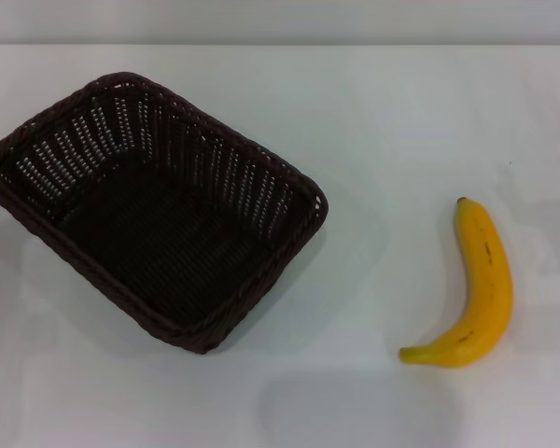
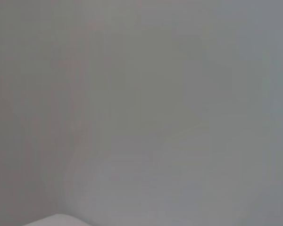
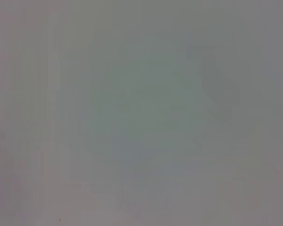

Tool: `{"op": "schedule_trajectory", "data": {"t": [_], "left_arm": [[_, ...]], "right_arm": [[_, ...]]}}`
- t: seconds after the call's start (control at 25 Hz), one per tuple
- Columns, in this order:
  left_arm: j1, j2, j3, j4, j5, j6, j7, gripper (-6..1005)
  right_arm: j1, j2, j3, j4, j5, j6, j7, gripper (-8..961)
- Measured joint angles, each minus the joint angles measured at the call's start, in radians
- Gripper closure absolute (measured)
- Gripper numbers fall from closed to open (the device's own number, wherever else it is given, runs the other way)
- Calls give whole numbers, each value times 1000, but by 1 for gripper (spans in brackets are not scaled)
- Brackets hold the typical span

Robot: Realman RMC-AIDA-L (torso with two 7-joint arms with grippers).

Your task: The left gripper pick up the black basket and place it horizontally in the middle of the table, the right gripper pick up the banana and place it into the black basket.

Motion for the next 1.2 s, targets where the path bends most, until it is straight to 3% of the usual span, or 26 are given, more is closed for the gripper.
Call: {"op": "schedule_trajectory", "data": {"t": [0.4,0.6,0.72,0.92,1.08,1.2], "left_arm": [[-3,3,2,22,11,12,-29,154],[1,19,24,190,205,111,-302,154],[-8,44,25,302,369,167,-499,153],[-42,94,25,384,538,179,-669,154],[-79,136,27,460,681,166,-841,154],[-122,176,28,526,867,159,-1050,153]], "right_arm": [[4,0,0,4,1,-7,1,83],[9,0,0,-1,0,-12,3,83],[15,1,0,-3,0,-13,3,83],[27,2,0,-4,0,-13,3,83],[36,2,0,-5,0,-13,3,83],[43,2,0,-6,3,-13,3,83]]}}
